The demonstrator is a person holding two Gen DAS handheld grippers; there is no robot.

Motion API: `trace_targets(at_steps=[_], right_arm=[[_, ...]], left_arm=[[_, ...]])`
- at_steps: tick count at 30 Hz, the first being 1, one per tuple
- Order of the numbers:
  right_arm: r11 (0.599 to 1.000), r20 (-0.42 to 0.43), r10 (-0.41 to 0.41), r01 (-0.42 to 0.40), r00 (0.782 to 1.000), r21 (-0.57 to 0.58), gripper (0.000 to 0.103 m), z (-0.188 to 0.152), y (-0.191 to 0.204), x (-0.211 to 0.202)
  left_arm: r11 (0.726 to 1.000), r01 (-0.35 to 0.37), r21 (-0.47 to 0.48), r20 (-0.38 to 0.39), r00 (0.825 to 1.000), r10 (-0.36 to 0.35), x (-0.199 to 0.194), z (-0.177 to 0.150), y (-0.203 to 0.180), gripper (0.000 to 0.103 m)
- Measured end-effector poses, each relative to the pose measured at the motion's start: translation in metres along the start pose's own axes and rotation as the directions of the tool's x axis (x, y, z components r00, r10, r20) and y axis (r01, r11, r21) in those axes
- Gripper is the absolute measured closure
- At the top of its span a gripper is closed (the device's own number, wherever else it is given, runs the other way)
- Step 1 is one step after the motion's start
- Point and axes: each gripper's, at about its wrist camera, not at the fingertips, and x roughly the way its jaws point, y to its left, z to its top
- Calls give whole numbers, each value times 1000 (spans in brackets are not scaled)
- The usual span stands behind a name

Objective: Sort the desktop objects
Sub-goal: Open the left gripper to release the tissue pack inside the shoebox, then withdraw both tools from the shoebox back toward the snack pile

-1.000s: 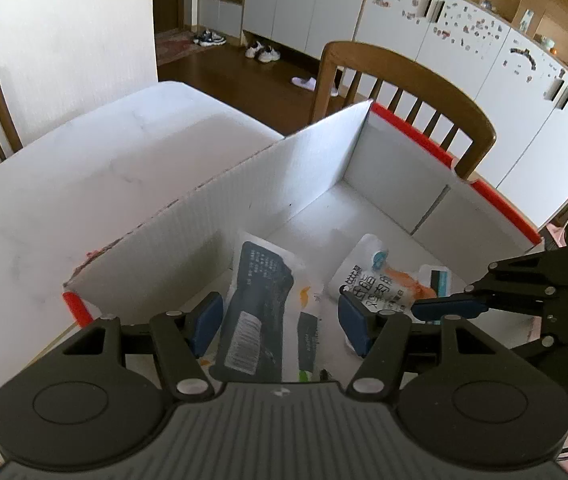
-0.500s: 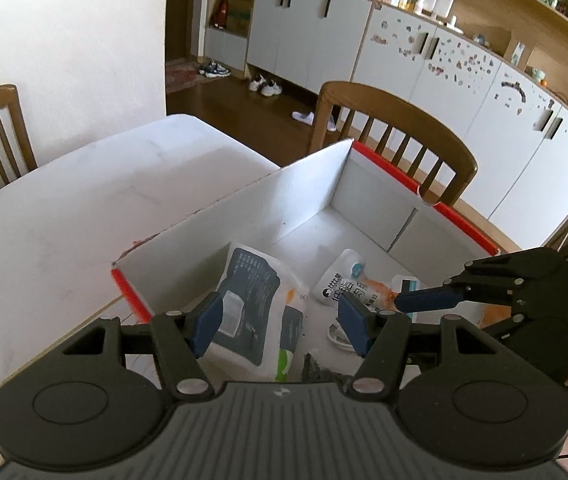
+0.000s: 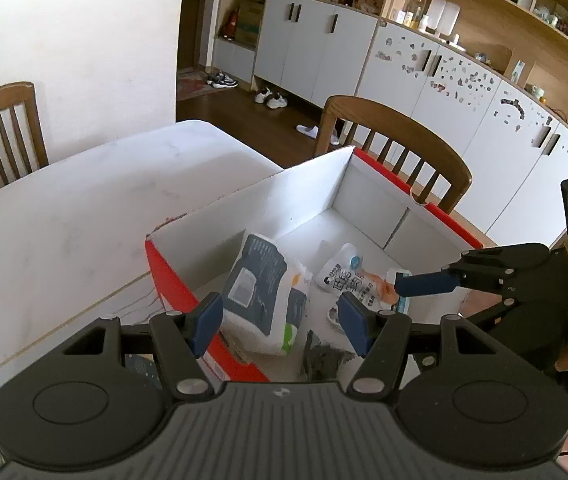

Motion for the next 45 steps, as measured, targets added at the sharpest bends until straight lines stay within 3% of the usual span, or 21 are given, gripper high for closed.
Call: trace_targets(at_steps=[3,7,9,14,21,45], right_arm=[[1000,12,2,-2,1000,6,28,-2,3,-3],[1000,24,2,-2,1000,17,26,-4,7,-7],[1000,30,2,-3,1000,22,25,-5,10,-8],[1000,46,2,-4,999,27,21,-6,18,-13],[1000,76,4,-6,997,25,15,-6,39,-19],[999,131,31,-29,991,-21,12,-14,148,-19]], left_arm=[[1000,2,1,5,1000,-2,-5,-6,1,31],[1000,9,-1,14,1000,-9,-11,-14,4,30],[1000,16,-5,20,1000,-16,-15,-17,7,23],[999,31,-9,36,999,-30,-24,-27,12,19],[999,31,-34,77,997,-28,-45,-46,27,2],[987,-63,-150,187,978,91,-141,-124,107,0]])
